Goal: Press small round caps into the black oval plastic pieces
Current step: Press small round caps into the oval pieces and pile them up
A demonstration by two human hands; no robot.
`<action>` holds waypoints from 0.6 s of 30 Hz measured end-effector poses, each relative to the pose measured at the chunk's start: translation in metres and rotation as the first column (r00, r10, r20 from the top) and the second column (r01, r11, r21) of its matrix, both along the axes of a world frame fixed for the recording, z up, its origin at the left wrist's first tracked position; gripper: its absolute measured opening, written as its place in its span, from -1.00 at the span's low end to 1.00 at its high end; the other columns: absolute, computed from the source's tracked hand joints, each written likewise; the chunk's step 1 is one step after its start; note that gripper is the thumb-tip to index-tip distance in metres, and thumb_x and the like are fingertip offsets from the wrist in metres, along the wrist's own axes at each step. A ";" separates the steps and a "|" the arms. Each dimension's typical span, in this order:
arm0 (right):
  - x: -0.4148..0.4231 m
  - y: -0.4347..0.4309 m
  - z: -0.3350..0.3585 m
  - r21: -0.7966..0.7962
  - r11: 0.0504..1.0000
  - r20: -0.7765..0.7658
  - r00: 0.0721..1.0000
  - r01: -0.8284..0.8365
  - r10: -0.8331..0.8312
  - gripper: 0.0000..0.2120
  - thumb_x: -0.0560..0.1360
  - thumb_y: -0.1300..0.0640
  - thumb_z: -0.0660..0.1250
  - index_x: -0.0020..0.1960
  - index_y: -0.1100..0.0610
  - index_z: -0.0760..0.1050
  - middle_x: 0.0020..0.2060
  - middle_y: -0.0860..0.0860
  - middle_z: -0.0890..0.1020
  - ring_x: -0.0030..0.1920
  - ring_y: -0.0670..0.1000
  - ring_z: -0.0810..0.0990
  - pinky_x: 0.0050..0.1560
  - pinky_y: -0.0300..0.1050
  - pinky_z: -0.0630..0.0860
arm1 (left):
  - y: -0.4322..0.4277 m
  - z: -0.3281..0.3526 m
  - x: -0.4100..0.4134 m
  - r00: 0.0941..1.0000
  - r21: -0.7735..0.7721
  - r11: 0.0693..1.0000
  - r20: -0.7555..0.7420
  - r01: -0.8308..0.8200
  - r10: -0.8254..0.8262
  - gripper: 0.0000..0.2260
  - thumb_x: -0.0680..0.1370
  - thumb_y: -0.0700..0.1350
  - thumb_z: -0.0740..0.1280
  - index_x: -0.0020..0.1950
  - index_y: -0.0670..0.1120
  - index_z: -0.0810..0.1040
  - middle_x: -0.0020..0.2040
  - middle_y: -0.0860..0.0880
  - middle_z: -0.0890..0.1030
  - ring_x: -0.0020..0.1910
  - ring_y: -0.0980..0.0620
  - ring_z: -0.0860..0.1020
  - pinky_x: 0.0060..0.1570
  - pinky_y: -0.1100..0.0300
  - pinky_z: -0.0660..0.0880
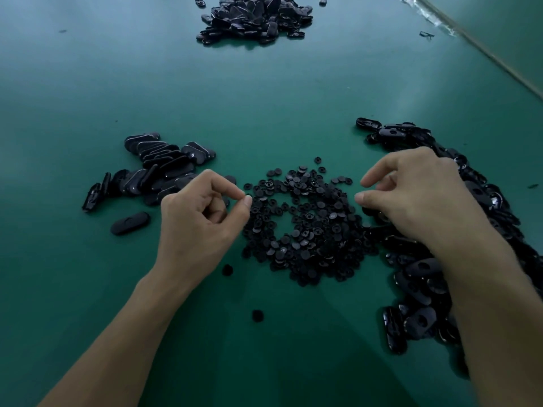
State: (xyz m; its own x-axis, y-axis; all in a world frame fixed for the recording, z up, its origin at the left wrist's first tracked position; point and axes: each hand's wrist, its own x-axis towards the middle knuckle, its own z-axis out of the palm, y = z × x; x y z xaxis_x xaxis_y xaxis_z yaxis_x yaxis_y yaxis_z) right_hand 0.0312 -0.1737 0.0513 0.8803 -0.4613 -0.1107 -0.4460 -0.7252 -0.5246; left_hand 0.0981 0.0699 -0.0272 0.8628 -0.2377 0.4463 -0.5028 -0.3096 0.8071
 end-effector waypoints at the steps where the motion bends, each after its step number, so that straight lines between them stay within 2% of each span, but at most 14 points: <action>1: 0.000 0.006 0.003 0.019 0.999 0.053 0.998 -0.039 0.038 -0.80 0.38 0.04 0.59 -0.21 -0.09 0.57 -0.29 -0.14 0.61 -0.31 -0.24 0.57 -0.38 -0.53 0.35 | 0.000 0.000 -0.001 1.000 0.005 1.000 0.004 -0.004 0.004 -0.85 0.50 -0.14 0.45 -0.19 -0.03 0.51 -0.48 -0.03 0.35 -0.54 0.03 0.25 -0.46 0.29 0.25; 3: 0.001 0.020 0.008 0.107 0.985 0.168 0.979 -0.134 0.115 -0.82 0.36 0.00 0.60 -0.22 -0.09 0.59 -0.33 -0.15 0.62 -0.31 -0.32 0.58 -0.35 -0.58 0.37 | -0.001 0.003 -0.002 1.000 -0.001 1.000 0.011 0.002 -0.002 -0.84 0.50 -0.11 0.46 -0.20 -0.08 0.52 -0.49 0.00 0.37 -0.53 0.00 0.30 -0.48 0.19 0.30; 4: 0.002 0.028 0.008 0.177 0.967 0.216 0.966 -0.185 0.145 -0.84 0.35 -0.01 0.60 -0.21 -0.08 0.61 -0.34 -0.14 0.63 -0.31 -0.32 0.59 -0.30 -0.53 0.44 | -0.003 0.005 -0.004 1.000 -0.019 1.000 0.013 0.013 -0.013 -0.83 0.50 -0.07 0.46 -0.20 -0.08 0.53 -0.47 -0.01 0.43 -0.52 0.02 0.35 -0.48 0.18 0.33; 6: 0.004 0.043 0.004 0.321 0.908 0.280 0.943 -0.271 0.182 -0.85 0.34 0.01 0.60 -0.19 -0.04 0.65 -0.33 -0.10 0.66 -0.32 -0.23 0.61 -0.25 -0.36 0.55 | -0.005 0.011 -0.008 0.998 -0.092 0.994 -0.013 0.056 -0.057 -0.85 0.51 0.00 0.44 -0.19 -0.01 0.55 -0.39 0.04 0.56 -0.49 0.10 0.49 -0.48 0.30 0.39; 9: 0.008 0.061 -0.007 0.462 0.818 0.325 0.924 -0.341 0.202 -0.88 0.38 0.09 0.59 -0.18 0.03 0.66 -0.37 -0.07 0.65 -0.38 -0.18 0.58 -0.28 -0.20 0.57 | -0.008 0.016 -0.011 0.974 -0.226 0.962 -0.128 0.153 -0.185 -0.94 0.52 0.01 0.41 -0.08 0.05 0.59 -0.27 0.07 0.66 -0.43 0.08 0.63 -0.50 0.30 0.48; 14: 0.009 0.065 -0.020 0.549 0.757 0.368 0.915 -0.355 0.163 -0.91 0.44 0.13 0.54 -0.15 0.00 0.64 -0.35 -0.12 0.64 -0.41 -0.11 0.61 -0.31 -0.20 0.52 | -0.009 0.014 -0.010 0.943 -0.310 0.932 -0.209 0.189 -0.261 -0.90 0.51 -0.05 0.42 -0.05 -0.05 0.63 -0.27 -0.02 0.68 -0.42 0.06 0.64 -0.49 0.27 0.50; 18: 0.010 0.065 -0.024 0.545 0.770 0.348 0.925 -0.332 0.153 -0.87 0.47 0.17 0.50 -0.06 -0.05 0.63 -0.19 -0.09 0.66 -0.21 0.03 0.69 -0.14 0.00 0.63 | -0.008 0.012 -0.006 0.934 -0.363 0.916 -0.238 0.169 -0.267 -0.89 0.51 -0.12 0.50 -0.10 -0.08 0.59 -0.29 0.04 0.67 -0.36 0.05 0.67 -0.43 0.26 0.54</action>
